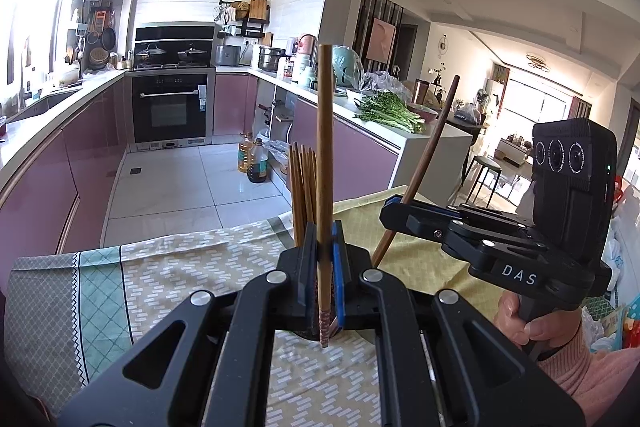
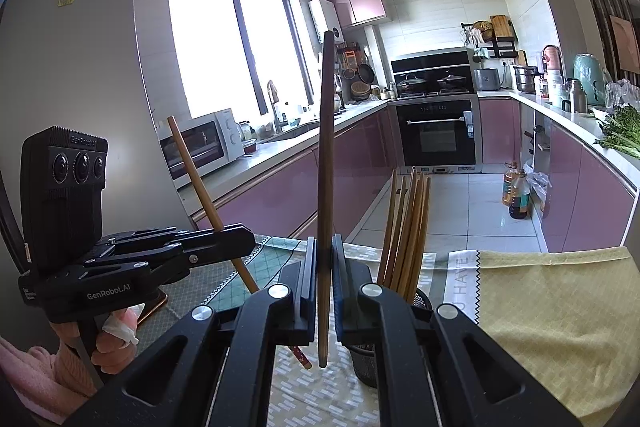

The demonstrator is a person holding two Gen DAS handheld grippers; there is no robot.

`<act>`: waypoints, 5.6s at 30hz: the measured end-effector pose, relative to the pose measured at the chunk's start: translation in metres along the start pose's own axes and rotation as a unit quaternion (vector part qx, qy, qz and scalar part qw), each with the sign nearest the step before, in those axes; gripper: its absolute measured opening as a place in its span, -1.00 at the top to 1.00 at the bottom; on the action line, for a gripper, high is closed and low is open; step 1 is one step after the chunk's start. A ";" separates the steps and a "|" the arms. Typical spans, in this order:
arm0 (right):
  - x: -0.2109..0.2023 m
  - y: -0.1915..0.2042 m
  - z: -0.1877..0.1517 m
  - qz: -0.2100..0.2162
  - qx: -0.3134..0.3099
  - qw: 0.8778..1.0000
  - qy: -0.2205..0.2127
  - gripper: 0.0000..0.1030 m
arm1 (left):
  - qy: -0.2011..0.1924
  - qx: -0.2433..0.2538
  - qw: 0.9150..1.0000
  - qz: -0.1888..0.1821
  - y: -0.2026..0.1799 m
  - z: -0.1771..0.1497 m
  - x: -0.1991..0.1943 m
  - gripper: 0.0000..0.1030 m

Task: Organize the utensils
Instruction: 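Lower the left gripper's chopstick into the cup while the right gripper lowers its chopstick in, then push both held chopsticks down among the others in the mesh cup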

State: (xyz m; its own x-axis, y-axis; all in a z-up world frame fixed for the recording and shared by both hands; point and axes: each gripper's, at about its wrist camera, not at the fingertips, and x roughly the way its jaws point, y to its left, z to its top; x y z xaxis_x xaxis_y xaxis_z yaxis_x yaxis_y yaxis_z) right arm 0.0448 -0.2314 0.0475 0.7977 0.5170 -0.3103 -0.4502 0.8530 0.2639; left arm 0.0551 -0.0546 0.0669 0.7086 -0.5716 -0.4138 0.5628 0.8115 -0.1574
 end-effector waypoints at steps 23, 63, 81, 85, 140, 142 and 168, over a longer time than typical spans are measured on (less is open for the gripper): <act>-0.003 0.000 0.021 -0.012 -0.007 1.000 -0.028 0.89 | -0.032 0.011 0.999 -0.011 -0.008 0.015 -0.016 0.85; 0.016 0.001 0.023 -0.052 0.002 0.998 -0.017 0.89 | -0.027 -0.003 0.999 -0.020 -0.009 0.033 -0.002 0.85; 0.026 -0.002 0.018 -0.061 0.006 0.998 -0.007 0.89 | -0.016 -0.012 1.000 -0.019 0.001 0.038 0.016 0.85; 0.027 -0.003 0.018 -0.061 0.006 0.998 -0.005 0.89 | -0.013 -0.011 1.000 -0.020 0.002 0.035 0.016 0.85; 0.054 -0.011 -0.003 -0.061 0.016 0.997 0.042 0.89 | 0.036 -0.015 0.999 -0.012 0.019 0.005 0.051 0.85; 0.056 -0.011 -0.004 -0.061 0.016 0.997 0.044 0.89 | 0.038 -0.015 0.999 -0.013 0.020 0.004 0.053 0.85; 0.068 -0.019 -0.011 -0.063 0.027 0.996 0.058 0.88 | 0.068 -0.008 0.998 -0.003 0.018 -0.003 0.077 0.85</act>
State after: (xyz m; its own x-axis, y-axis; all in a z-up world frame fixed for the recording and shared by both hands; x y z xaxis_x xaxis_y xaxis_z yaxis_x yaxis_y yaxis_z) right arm 0.1026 -0.2114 0.0112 0.7932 0.4139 -0.4467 -0.3249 0.9080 0.2644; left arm 0.1182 -0.0839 0.0295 0.6395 -0.5560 -0.5309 0.5594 0.8103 -0.1748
